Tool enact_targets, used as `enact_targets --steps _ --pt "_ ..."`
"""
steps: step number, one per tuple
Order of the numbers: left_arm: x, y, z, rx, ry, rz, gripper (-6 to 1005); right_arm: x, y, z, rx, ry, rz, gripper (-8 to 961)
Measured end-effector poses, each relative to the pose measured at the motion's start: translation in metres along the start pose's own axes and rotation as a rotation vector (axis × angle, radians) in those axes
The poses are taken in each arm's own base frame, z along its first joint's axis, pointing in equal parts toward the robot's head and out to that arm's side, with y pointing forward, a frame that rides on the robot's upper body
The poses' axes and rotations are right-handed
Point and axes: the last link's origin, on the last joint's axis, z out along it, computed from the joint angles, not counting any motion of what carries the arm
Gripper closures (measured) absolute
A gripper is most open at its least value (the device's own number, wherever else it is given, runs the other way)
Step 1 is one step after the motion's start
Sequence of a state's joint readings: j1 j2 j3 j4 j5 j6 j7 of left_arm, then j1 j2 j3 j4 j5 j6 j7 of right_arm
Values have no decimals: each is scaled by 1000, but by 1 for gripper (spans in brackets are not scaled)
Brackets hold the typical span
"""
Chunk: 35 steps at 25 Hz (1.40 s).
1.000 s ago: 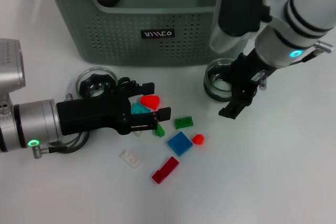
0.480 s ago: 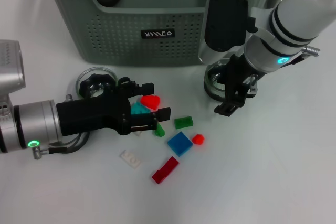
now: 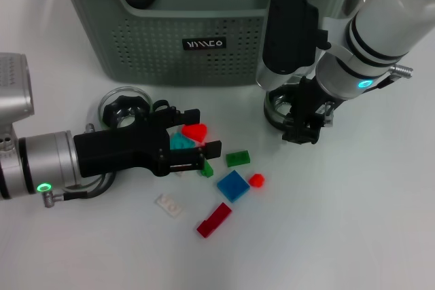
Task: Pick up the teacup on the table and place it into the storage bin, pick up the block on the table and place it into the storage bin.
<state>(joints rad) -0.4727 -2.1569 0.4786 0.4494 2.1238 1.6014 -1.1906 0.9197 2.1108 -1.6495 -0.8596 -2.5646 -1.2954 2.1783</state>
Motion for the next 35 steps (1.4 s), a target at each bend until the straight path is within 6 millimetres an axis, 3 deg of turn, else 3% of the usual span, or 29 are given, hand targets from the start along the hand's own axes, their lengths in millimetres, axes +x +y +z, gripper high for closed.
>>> enact_targets --steps 6,12,16,22,29,30,32,33,35 --pt "-1 0 0 1 -1 -1 156 -2 2 -2 -19 -13 29 766" --pt "-1 1 -1 0 0 -2 156 -1 2 -4 -26 -9 34 904" --pt "-1 1 -2 -3 2 -3 156 -4 3 -18 -47 -26 32 905" --pt "-3 2 -4 0 2 -7 157 -15 3 -77 -68 -152 36 906" --pt "-3 2 -5 4 7 -8 157 -40 -4 -167 -109 -502 35 906" --pt "-3 2 -5 3 7 -7 157 -43 -14 -193 -98 -621 55 906" --pt "-1 1 -4 1 8 -5 157 -43 -27 -211 -58 -709 101 906" --pt "-1 1 -4 1 8 -5 157 -43 -27 -211 -58 -709 101 906" --pt "0 1 -4 0 8 -6 157 -45 -50 -223 46 -772 188 905"
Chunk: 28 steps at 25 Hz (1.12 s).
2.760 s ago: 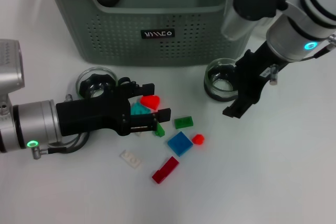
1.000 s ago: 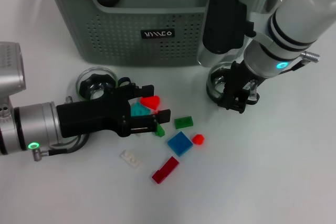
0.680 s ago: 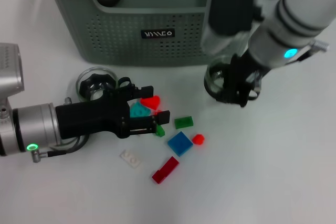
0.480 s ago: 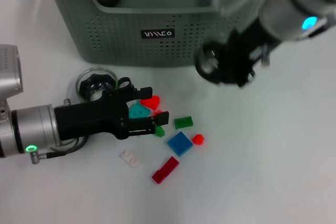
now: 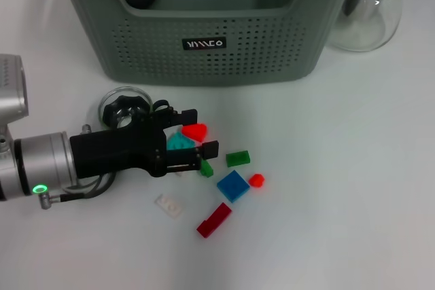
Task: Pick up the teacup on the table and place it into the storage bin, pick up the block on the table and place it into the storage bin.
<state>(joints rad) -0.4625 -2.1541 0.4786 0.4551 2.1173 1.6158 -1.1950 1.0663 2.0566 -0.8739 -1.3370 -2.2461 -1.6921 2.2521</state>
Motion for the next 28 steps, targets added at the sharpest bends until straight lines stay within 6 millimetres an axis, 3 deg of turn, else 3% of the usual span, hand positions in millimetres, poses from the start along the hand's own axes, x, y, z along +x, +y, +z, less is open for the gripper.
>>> enact_targets --steps 1,6,12,21,28 --pt "0 0 0 0 0 0 157 0 0 0 0 0 0 905" --pt "3 -1 2 -5 1 6 157 2 -38 22 128 44 82 905" --pt "3 -2 2 -1 -1 12 157 28 -69 65 249 197 120 905" --pt "3 -3 2 6 -1 14 157 70 -74 117 380 341 55 904" --pt "3 -3 2 5 -1 14 157 87 -70 134 434 397 -30 904"
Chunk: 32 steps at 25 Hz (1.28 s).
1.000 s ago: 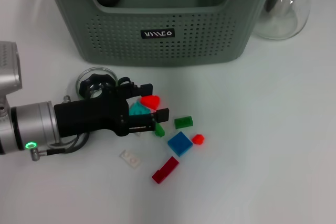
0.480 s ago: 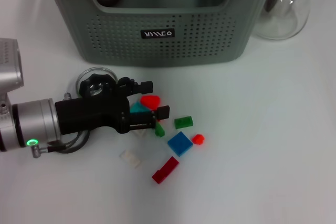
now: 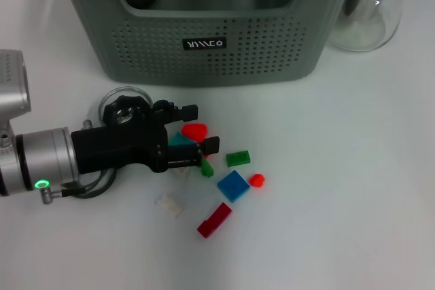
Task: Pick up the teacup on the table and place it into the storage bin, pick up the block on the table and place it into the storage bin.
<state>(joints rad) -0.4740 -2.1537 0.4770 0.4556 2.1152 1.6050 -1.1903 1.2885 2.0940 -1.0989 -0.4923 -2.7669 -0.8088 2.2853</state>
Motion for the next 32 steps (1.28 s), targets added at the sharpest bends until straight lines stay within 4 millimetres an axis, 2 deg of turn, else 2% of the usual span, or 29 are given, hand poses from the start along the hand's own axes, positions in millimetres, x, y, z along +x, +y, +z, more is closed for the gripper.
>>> enact_targets --steps 13,25,32 --pt "0 0 0 -1 0 -3 157 17 9 9 1 73 -56 905" --pt "0 0 0 -1 0 -3 157 19 12 10 7 93 -64 906" --pt "0 0 0 -1 0 -3 157 13 12 6 1 91 -74 786"
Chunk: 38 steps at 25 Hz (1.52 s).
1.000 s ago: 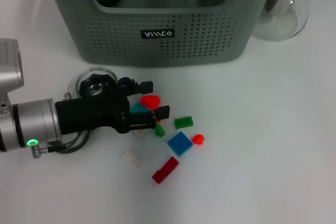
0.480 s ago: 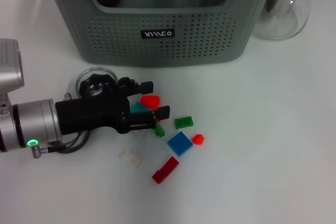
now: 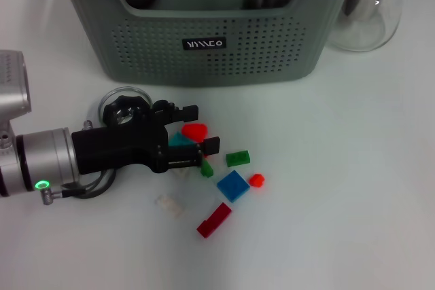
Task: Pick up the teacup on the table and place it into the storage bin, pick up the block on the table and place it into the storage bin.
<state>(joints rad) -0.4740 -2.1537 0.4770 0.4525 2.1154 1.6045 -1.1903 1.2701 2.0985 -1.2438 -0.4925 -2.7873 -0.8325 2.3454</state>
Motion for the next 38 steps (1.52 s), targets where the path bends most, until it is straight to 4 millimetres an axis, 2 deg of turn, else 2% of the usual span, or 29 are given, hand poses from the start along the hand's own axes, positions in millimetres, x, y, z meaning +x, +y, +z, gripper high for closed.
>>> enact_targets --steps 3,6,11,12,14,15,18,20,22,27,33,38 --pt "0 0 0 0 0 0 157 -4 -1 -3 -2 -5 -5 735" --pt "-1 0 -1 1 0 -1 157 -7 -3 -8 0 -16 -6 484" --pt "-1 1 -2 -1 2 -5 157 -21 -12 -28 15 -73 2 477" --pt "-1 1 -3 -2 2 -6 157 -30 -17 -46 24 -126 8 476" --pt "-1 1 -3 -1 2 -8 157 -40 -20 -67 16 -197 22 473" --pt "-1 1 -3 -2 2 -8 157 -40 -20 -67 16 -197 22 472" --pt "0 1 -5 -4 4 -5 157 -47 -22 -102 -15 -314 46 455" --pt "1 1 -6 -6 7 -3 157 -45 -20 -122 -54 -385 65 426" --pt "2 1 -8 -4 12 0 158 -39 -18 -135 -99 -435 79 397" --pt "8 -2 -20 -4 19 13 158 -10 1 -152 -267 -521 77 207" --pt "23 -12 -57 49 -46 45 158 42 29 -166 -525 -641 67 9" --pt "39 -19 -97 152 -143 63 158 85 47 -163 -621 -654 54 8"
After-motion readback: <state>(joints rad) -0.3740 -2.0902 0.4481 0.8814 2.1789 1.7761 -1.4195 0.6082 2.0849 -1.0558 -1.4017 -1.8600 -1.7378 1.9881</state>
